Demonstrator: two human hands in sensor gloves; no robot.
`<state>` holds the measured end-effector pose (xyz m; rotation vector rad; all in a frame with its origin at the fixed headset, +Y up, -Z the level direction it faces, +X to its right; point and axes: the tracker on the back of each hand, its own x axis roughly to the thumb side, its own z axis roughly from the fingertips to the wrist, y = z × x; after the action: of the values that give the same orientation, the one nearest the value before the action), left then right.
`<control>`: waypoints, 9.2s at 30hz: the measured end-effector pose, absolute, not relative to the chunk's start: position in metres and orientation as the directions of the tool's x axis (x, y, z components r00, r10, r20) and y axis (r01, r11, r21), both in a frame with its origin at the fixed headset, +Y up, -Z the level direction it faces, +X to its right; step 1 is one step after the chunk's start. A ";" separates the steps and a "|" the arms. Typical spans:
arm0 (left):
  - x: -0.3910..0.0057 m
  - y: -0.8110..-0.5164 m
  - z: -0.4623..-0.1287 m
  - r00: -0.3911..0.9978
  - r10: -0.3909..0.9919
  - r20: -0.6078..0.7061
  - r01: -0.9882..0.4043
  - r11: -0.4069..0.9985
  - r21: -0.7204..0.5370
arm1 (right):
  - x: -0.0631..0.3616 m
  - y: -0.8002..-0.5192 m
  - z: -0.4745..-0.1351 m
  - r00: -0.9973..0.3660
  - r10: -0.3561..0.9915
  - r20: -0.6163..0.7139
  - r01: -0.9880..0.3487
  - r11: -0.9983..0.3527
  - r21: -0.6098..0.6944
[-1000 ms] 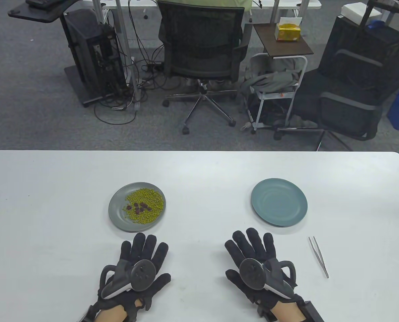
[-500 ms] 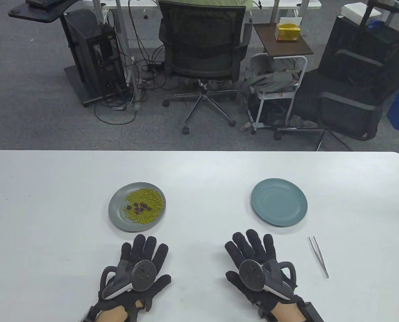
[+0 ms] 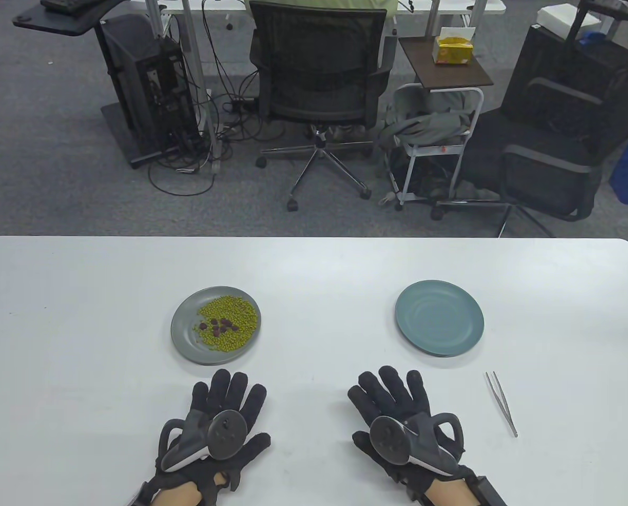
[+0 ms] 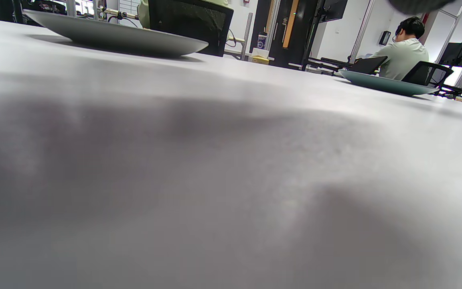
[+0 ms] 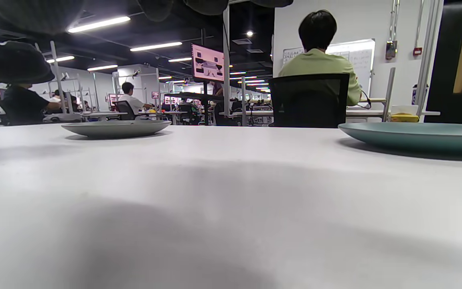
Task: Pick cranberries with tweezers into plate
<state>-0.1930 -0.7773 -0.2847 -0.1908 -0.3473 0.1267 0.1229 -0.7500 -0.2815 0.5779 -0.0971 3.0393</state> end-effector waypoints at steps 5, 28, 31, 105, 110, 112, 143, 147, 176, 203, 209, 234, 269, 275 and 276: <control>-0.193 -0.778 -0.285 0.933 0.155 0.326 -0.089 0.974 -0.209 | 0.118 -0.744 -0.282 -0.917 -0.067 0.393 0.031 -0.995 -0.097; -0.192 -0.777 -0.283 0.928 0.163 0.334 -0.098 0.974 -0.205 | 0.258 -0.671 -0.330 -0.998 0.044 -0.042 -0.036 -0.984 -0.176; -0.192 -0.777 -0.283 0.927 0.168 0.335 -0.102 0.973 -0.208 | 0.296 -0.689 -0.337 -0.977 0.118 -0.175 -0.095 -0.986 -0.134; -0.223 -0.722 -0.357 0.970 0.115 0.213 -0.073 0.978 -0.197 | 0.183 -0.729 -0.299 -0.877 0.220 0.428 -0.284 -0.955 -0.091; -0.262 -0.720 -0.419 0.986 0.164 0.032 -0.152 0.959 -0.241 | 0.183 -0.728 -0.299 -0.875 0.219 0.431 -0.282 -0.956 -0.086; -0.274 -0.723 -0.435 0.984 0.174 -0.028 -0.176 0.953 -0.247 | 0.183 -0.727 -0.299 -0.875 0.217 0.432 -0.280 -0.956 -0.085; -0.335 -0.796 -0.466 0.655 0.394 -0.644 -0.633 0.752 -0.184 | 0.185 -0.729 -0.301 -0.873 0.224 0.433 -0.280 -0.958 -0.068; -0.342 -0.779 -0.455 0.562 0.511 -0.651 -0.720 0.690 -0.081 | 0.189 -0.731 -0.304 -0.878 0.234 0.417 -0.284 -0.957 -0.061; -0.226 -0.765 -0.298 0.082 0.989 -0.122 -0.980 0.058 -0.189 | 0.212 -0.735 -0.313 -0.933 0.239 0.268 -0.288 -0.945 -0.158; -0.203 -0.807 -0.294 0.003 0.975 -0.223 -0.959 -0.061 -0.278 | 0.110 -0.706 -0.244 -0.784 -0.138 0.605 -0.116 -0.925 -0.362; -0.202 -0.808 -0.293 0.005 0.972 -0.236 -0.957 -0.063 -0.282 | 0.104 -0.708 -0.242 -0.764 -0.200 0.614 -0.067 -0.921 -0.384; -0.199 -0.805 -0.291 -0.007 0.970 -0.242 -0.952 -0.080 -0.295 | 0.103 -0.711 -0.249 -0.796 -0.162 0.583 -0.091 -0.921 -0.379; -0.209 -0.801 -0.295 -0.025 0.974 -0.227 -0.960 -0.087 -0.266 | 0.291 -0.759 -0.371 -0.942 -0.024 -0.334 0.057 -0.995 -0.088; -0.210 -0.800 -0.297 -0.032 0.975 -0.219 -0.963 -0.089 -0.254 | 0.284 -0.736 -0.360 -0.959 0.073 -0.273 -0.012 -0.975 -0.221; -0.210 -0.799 -0.298 -0.045 0.974 -0.221 -0.964 -0.100 -0.246 | 0.277 -0.730 -0.357 -0.967 0.088 -0.240 -0.024 -0.967 -0.255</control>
<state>-0.2102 -0.7990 -0.2977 -0.3759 -0.0339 1.6280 0.2768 -0.7300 -0.3565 -0.3875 -0.3881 3.0355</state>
